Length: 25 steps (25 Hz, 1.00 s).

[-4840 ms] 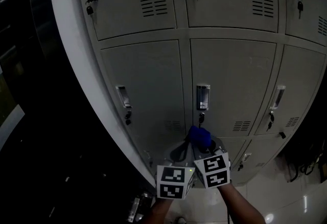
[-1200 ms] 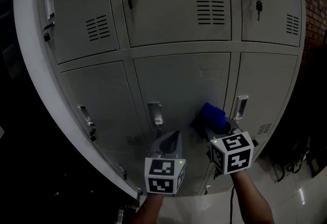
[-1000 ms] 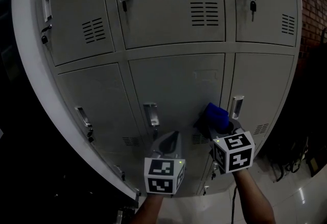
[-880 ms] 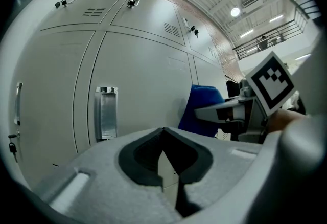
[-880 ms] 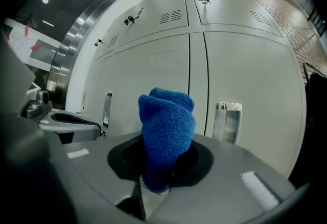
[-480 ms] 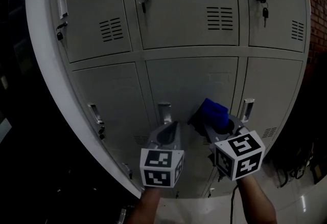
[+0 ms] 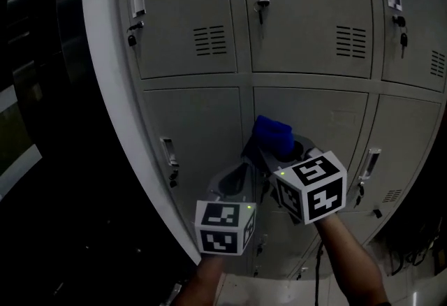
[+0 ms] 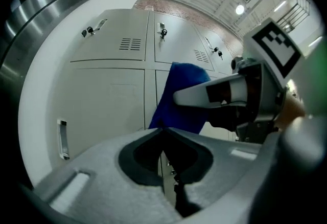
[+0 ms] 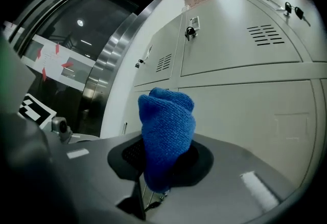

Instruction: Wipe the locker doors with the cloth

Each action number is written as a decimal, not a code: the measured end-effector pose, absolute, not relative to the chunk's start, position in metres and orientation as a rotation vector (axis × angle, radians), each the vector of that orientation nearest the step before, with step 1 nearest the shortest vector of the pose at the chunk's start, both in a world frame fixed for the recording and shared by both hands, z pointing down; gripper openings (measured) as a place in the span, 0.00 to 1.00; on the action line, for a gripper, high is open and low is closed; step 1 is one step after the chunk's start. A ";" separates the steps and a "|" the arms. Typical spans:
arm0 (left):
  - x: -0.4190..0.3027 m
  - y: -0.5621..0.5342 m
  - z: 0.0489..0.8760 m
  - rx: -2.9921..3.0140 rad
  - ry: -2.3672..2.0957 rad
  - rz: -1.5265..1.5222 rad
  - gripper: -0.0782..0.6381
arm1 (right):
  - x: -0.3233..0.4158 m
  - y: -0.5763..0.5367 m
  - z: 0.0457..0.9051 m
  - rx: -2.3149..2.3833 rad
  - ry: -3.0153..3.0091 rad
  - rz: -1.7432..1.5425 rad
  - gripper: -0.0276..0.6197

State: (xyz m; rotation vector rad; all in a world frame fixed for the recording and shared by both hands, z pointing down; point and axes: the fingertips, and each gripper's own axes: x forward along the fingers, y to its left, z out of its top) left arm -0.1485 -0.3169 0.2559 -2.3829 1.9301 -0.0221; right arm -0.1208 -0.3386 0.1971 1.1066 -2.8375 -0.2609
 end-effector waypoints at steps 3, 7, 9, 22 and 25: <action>-0.157 -0.315 0.250 -2.387 1.928 -0.006 0.11 | -0.134 -0.345 0.195 1.103 -2.829 -0.276 0.17; -0.149 -0.317 0.242 -2.447 1.880 0.017 0.11 | -0.132 -0.353 0.193 1.139 -2.818 -0.267 0.17; -0.142 -0.318 0.240 -2.462 1.855 0.014 0.11 | -0.124 -0.357 0.192 1.166 -2.808 -0.263 0.17; -0.073 -0.339 0.241 -2.574 1.700 0.001 0.11 | -0.029 -0.371 0.195 1.396 -2.703 -0.221 0.17; -0.058 -0.343 0.244 -2.600 1.670 -0.003 0.11 | -0.006 -0.374 0.196 1.442 -2.682 -0.209 0.17</action>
